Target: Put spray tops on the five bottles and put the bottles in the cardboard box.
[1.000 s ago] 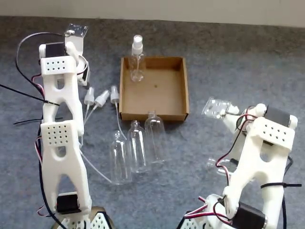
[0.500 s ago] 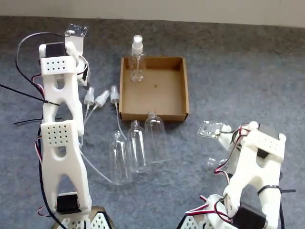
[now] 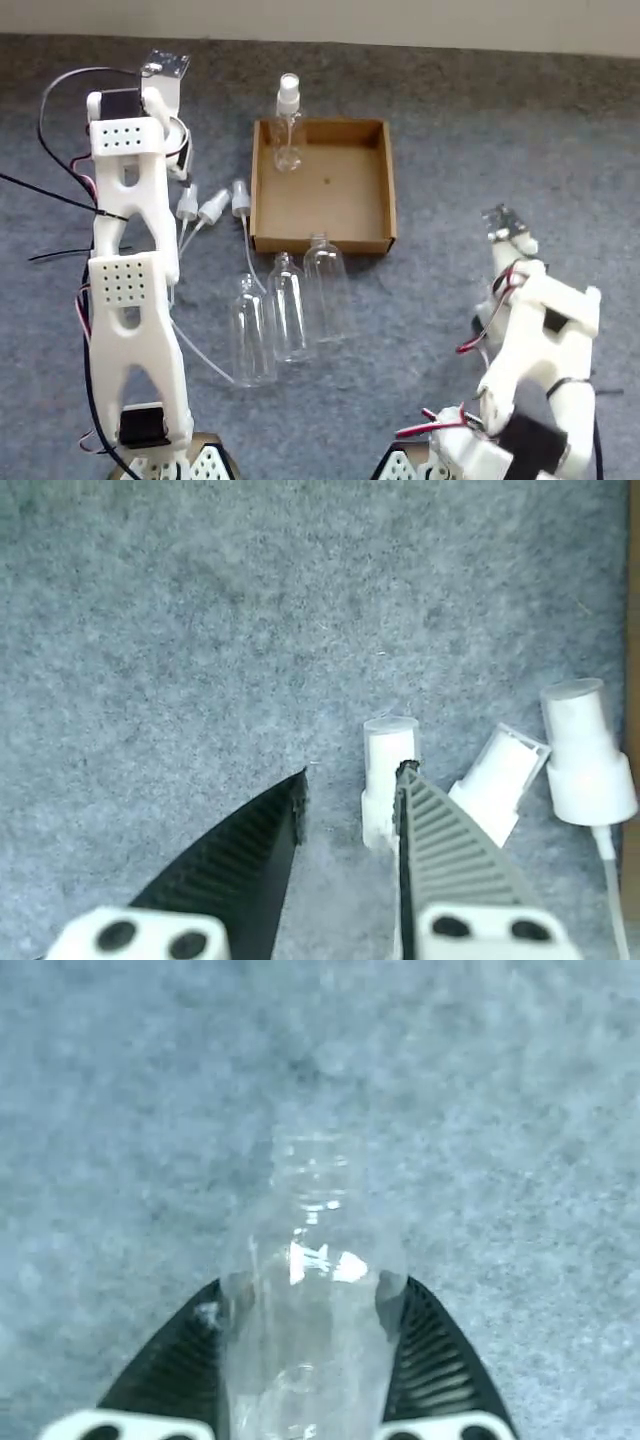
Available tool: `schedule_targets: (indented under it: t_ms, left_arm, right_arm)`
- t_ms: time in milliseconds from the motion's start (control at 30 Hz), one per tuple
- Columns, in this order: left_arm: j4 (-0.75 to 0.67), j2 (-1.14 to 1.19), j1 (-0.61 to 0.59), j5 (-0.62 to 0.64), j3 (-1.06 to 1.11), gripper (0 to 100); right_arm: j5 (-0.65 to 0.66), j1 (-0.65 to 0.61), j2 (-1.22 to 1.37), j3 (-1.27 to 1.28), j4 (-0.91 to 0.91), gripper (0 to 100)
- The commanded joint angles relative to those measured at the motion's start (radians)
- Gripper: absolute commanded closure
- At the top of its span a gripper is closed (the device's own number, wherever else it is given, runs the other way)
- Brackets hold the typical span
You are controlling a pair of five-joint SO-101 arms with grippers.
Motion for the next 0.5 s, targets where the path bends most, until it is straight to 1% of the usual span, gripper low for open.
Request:
schedule_targets:
  t_ms: [0, 100, 167, 300, 400, 467]
  left_arm:
    - [0.011, -0.093, 0.012, 0.009, 0.005, 85]
    - [0.011, -0.219, 0.008, 0.003, 0.168, 85]
    - [0.011, -0.325, 0.01, 0.0, 0.308, 85]
    - [0.006, -0.539, 0.015, -0.074, 0.582, 85]
    - [0.003, -0.679, 0.015, -0.086, 0.763, 85]
    - [-0.011, -0.757, 0.015, -0.086, 0.86, 85]
  right_arm:
    - [-0.14, 0.005, 0.211, -0.318, 0.111, 99.4]
    - [-0.227, 0.004, 0.452, -0.591, 0.22, 99.4]
    - [-0.258, 0.01, 0.607, -0.774, 0.28, 99.4]
    - [-0.255, 0.01, 0.872, -1.089, 0.44, 99.0]
    - [-0.221, 0.005, 1.001, -1.26, 0.539, 98.7]
    - [-0.218, 0.002, 1.047, -1.345, 0.587, 96.3]
